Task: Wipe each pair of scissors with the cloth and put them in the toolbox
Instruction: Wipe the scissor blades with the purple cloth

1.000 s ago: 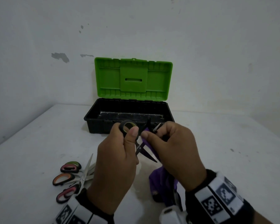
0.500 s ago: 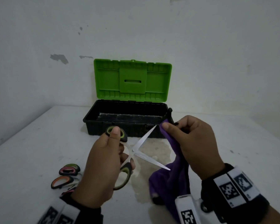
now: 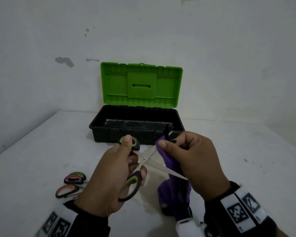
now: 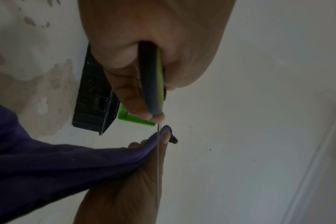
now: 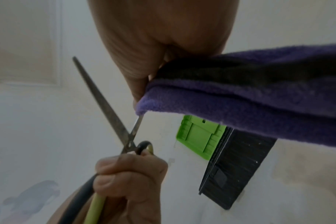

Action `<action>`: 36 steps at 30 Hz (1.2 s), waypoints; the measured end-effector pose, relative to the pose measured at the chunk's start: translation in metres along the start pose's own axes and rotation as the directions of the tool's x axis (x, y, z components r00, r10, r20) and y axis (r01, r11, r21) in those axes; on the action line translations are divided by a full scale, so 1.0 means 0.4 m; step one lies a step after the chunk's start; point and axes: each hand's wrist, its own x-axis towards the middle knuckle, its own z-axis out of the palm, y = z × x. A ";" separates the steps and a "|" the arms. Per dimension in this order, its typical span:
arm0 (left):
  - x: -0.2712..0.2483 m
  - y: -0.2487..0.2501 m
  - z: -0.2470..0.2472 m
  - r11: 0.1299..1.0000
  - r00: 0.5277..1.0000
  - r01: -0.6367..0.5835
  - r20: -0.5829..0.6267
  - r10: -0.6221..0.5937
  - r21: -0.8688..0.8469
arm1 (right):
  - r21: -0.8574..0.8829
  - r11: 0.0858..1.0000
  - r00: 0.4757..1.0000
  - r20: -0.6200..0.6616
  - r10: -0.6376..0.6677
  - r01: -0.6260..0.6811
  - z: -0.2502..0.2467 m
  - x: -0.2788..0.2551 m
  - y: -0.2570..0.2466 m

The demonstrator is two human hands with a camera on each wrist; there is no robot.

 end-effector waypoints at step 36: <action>0.004 0.003 -0.001 0.999 0.999 -0.041 0.011 0.041 0.006 | 0.043 0.999 0.992 -0.126 -0.002 0.008 -0.053 0.056 -0.022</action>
